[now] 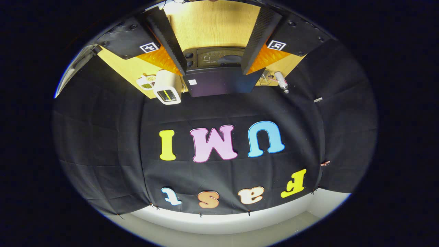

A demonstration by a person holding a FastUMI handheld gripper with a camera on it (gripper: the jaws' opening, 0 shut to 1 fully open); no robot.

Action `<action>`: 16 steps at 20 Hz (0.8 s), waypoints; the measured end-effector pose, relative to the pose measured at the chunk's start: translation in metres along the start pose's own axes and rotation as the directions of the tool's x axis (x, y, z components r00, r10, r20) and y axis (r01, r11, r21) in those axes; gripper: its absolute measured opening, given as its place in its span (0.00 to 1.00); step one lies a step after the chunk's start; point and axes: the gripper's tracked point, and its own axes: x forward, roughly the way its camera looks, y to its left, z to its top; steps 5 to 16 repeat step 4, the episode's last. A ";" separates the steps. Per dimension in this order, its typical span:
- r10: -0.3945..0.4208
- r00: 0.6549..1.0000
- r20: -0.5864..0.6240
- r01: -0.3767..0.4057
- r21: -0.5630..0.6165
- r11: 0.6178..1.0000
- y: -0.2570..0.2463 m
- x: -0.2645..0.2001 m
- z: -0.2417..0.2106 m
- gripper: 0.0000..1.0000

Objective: Open the toaster oven, put the food inside, and close the toaster oven door.

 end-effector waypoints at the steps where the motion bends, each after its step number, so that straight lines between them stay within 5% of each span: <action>1: 0.007 1.000 0.004 -0.007 0.001 1.000 0.002 0.001 0.002 0.98; 16: 0.019 1.000 0.022 -0.019 -0.011 1.000 0.006 0.004 0.011 0.98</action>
